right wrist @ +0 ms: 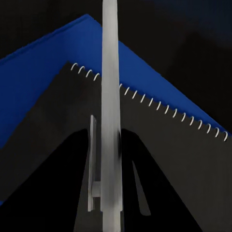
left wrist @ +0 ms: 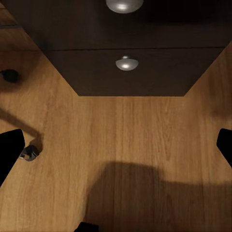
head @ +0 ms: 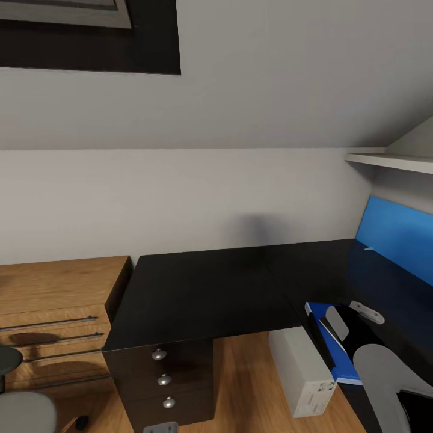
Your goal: In the bedroom, organize the workspace by keeping the computer under the desk, ensuring the monitor is on the desk, placing the keyboard on the desk next to the monitor, placing the mouse on the desk next to the keyboard, moving the folder from the swivel chair onto the desk next to the mouse, stacking the notebook on top of the folder with the pen on top of the notebook, and positioning the swivel chair next to the desk.
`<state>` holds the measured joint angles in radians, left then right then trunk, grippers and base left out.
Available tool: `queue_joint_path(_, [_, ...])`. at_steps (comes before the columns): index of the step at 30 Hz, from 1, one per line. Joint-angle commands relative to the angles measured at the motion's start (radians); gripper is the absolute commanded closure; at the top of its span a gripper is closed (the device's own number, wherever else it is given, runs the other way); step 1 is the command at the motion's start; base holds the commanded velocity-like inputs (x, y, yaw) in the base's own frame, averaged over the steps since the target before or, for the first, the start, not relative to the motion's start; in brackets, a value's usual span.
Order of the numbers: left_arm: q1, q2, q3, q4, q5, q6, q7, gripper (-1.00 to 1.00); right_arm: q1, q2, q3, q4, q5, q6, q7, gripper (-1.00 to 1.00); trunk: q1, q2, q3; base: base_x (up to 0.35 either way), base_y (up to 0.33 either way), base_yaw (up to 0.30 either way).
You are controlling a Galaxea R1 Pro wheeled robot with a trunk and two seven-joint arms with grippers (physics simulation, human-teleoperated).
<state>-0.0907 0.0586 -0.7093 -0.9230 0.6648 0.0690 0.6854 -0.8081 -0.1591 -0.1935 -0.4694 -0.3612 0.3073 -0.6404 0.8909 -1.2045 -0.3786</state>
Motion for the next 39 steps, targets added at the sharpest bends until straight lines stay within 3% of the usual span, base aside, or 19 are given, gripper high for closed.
queue_joint_path(1, [-0.001,0.001,-0.004,-0.002,0.002,0.005,0.008,-1.00,-0.001,0.000,0.000,-0.002,-0.006,0.006,-0.004,1.00,0.000,-0.001,-0.001,0.000,0.000,0.000])
queue_joint_path(21, [-0.001,0.001,-0.005,-0.002,0.001,0.005,0.008,-1.00,-0.002,0.002,-0.001,-0.003,-0.005,0.090,-0.005,1.00,0.000,-0.001,-0.001,0.000,0.000,0.000])
queue_joint_path(39, [-0.001,0.001,-0.007,-0.002,0.001,0.005,0.007,-1.00,-0.002,0.004,-0.001,-0.003,-0.005,0.094,-0.004,1.00,0.000,-0.001,-0.001,-0.050,0.000,0.000])
